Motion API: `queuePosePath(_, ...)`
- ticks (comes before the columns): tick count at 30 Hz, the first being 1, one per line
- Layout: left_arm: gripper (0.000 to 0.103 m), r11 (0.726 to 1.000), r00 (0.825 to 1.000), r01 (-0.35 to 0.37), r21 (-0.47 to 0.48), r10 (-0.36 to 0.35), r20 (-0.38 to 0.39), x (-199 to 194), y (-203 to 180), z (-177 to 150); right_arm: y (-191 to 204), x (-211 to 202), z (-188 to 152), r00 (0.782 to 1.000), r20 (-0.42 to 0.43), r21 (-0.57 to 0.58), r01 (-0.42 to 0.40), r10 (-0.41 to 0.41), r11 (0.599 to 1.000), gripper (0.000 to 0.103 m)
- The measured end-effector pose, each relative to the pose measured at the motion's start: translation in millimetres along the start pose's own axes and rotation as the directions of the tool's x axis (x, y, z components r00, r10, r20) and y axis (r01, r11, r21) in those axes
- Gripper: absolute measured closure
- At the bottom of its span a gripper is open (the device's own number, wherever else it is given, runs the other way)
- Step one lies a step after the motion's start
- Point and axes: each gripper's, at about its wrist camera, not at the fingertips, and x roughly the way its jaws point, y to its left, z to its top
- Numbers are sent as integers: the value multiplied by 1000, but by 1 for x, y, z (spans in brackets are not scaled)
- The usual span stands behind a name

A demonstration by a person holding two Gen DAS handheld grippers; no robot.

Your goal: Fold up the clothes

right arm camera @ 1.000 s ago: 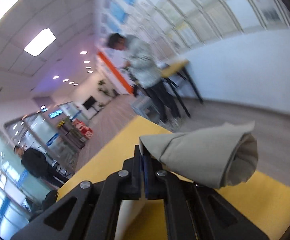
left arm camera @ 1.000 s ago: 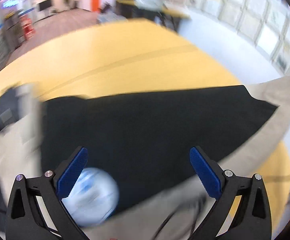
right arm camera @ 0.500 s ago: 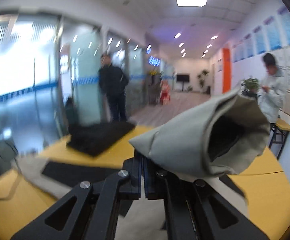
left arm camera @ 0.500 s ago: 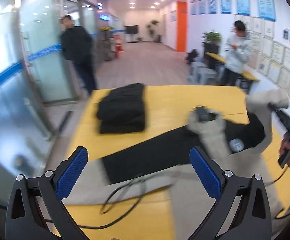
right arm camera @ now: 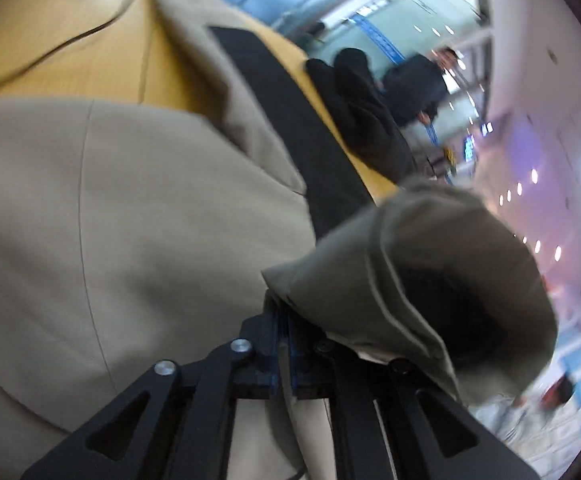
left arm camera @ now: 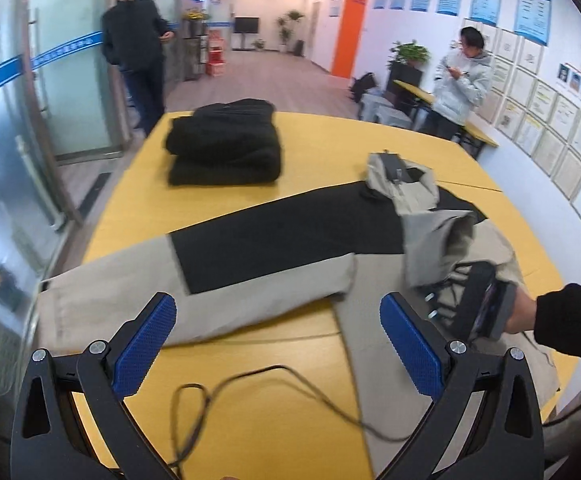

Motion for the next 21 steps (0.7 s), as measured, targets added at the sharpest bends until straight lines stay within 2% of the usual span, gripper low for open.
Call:
queuePosePath(1,0,1000,1000,12,4,-12,3,8,-5,5,2,-1,-1,1000,6,8,-4,4,1000,86)
queuePosePath(3,0,999,999,32,26,-33,10,22,-18,13,-7,-21,-7,997,65,117,-57,50,991,63)
queuePosePath(4,0,998,999,45,41,-45,16,30,-25,17,-10,-40,-6,993,106,196,-81,61,977,37)
queuePosePath(5,0,996,998,59,63,-60,20,36,-34,21,-21,-57,-12,987,149,293,-104,62,950,17)
queuePosePath(6,0,993,996,80,89,-82,20,43,-46,25,-35,-71,-24,981,184,388,-128,60,913,12)
queuePosePath(8,0,982,991,126,142,-129,17,57,-69,30,-63,-88,-56,980,193,538,-150,53,830,11)
queuePosePath(9,0,973,988,149,175,-154,14,65,-83,34,-75,-90,-77,986,158,591,-131,44,796,11)
queuePosePath(10,0,962,983,178,206,-184,11,74,-98,37,-83,-90,-102,994,102,611,-84,27,787,11)
queuePosePath(12,0,938,970,236,254,-243,-1,99,-128,41,-96,-88,-156,1000,-22,619,26,-16,785,11)
queuePosePath(15,0,907,953,301,296,-299,-53,154,-172,43,-109,-88,-246,982,-189,529,125,-27,839,11)
queuePosePath(18,0,900,953,302,314,-276,-126,213,-198,37,-124,-84,-312,959,-284,433,148,-22,889,11)
queuePosePath(21,0,906,946,302,297,-246,-212,268,-209,25,-130,-80,-358,943,-333,413,170,-25,895,12)
